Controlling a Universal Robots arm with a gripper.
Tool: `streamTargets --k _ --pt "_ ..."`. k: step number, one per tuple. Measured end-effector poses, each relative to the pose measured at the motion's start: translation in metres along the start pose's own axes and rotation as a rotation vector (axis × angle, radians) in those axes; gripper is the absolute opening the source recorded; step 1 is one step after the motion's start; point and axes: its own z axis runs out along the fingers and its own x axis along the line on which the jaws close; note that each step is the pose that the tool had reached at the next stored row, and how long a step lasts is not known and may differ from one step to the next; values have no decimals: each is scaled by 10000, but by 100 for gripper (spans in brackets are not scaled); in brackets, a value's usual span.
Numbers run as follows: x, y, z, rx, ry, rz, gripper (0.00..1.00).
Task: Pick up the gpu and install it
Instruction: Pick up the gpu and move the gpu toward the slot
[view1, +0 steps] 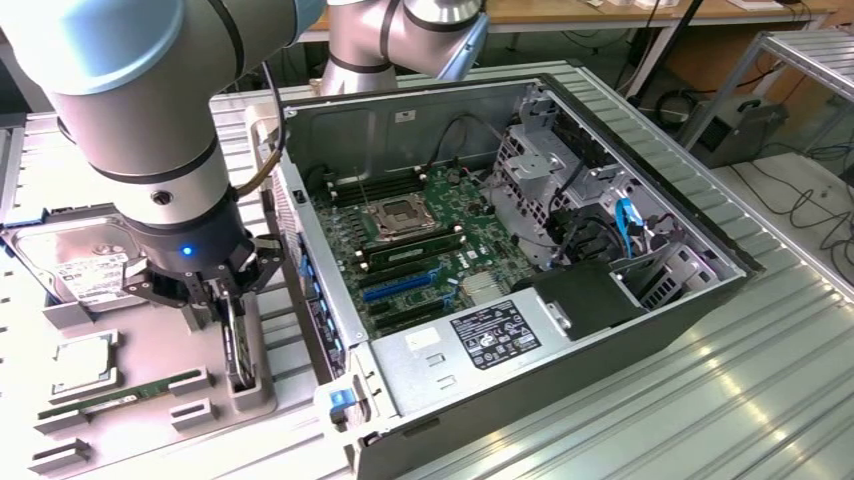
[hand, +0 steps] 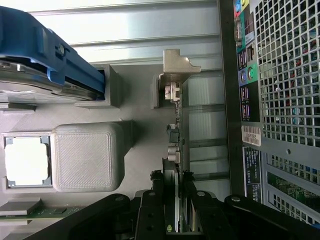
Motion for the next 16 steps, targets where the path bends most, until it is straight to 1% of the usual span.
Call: streamTargets --k 5,8,16 --pt "0 0 -1 -2 -2 0 26" --pt "0 0 -18 1 1 0 26" --pt "-2 4 -107 0 0 1 26"
